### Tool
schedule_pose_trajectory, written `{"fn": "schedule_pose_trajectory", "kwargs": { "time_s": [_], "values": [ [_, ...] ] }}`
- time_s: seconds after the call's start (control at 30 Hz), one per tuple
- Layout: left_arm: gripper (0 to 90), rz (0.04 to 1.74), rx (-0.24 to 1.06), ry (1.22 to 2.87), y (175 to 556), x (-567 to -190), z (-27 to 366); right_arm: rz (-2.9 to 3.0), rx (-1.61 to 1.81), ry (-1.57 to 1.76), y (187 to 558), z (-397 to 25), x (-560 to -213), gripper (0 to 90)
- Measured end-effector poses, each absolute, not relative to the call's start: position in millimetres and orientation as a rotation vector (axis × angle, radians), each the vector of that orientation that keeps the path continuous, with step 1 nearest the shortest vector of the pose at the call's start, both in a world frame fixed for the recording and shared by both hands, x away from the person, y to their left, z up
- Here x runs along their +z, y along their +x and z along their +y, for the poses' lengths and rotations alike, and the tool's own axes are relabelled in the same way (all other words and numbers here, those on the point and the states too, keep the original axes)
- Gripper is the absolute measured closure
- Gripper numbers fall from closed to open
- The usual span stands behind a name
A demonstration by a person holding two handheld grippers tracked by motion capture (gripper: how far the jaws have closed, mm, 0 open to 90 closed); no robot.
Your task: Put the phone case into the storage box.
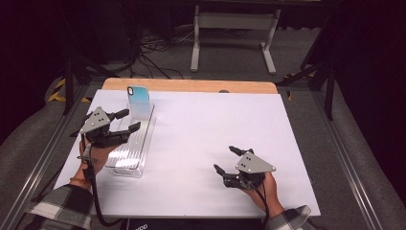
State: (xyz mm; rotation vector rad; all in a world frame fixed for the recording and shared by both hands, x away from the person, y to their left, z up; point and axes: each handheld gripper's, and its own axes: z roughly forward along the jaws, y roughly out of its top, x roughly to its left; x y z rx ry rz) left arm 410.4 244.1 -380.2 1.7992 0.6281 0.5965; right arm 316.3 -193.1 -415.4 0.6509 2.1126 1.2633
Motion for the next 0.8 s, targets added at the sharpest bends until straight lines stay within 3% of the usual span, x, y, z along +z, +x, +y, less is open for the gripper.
{"fn": "schedule_pose_trajectory", "kwargs": {
  "time_s": [0.8],
  "values": [
    [11.3, 0.578, 0.561, 1.755, 391, -377, 237, 2.11, 1.301, 0.656, 314, -194, -412, 14.4]
  ]
}}
